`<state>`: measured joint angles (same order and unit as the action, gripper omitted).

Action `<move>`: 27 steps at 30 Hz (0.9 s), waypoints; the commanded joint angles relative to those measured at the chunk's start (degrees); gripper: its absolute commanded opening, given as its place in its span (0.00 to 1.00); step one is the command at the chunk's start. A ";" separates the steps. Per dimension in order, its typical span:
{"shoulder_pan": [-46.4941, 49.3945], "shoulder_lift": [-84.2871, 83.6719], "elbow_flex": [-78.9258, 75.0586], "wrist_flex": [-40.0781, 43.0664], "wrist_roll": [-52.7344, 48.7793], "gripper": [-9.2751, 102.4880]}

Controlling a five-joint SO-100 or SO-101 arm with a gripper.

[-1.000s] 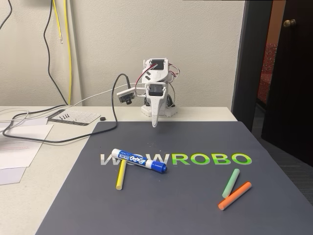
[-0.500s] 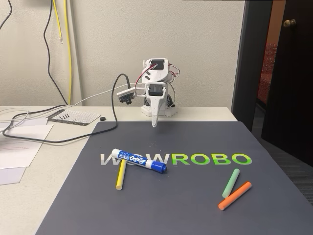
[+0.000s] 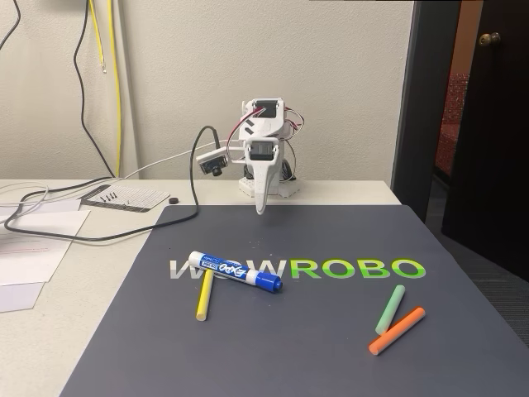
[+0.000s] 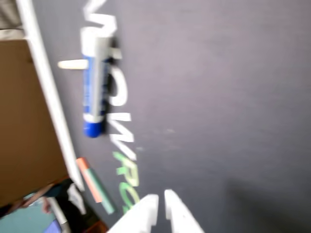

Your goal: Pick up the blue marker.

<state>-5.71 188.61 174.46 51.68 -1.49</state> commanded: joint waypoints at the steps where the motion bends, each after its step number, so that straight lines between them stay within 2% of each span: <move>1: -1.32 -0.88 -2.46 -9.14 0.79 0.08; 3: -1.41 -18.28 -11.87 -13.27 2.11 0.08; 5: -1.49 -38.76 -28.83 -6.94 3.16 0.08; 8: -2.90 -60.47 -51.94 3.60 5.01 0.08; 11: -3.52 -74.00 -65.83 6.86 5.63 0.08; 19: -1.67 -99.14 -92.29 11.34 5.80 0.08; 27: -0.18 -104.68 -94.22 10.37 7.91 0.08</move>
<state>-6.68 84.11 82.97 62.49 4.39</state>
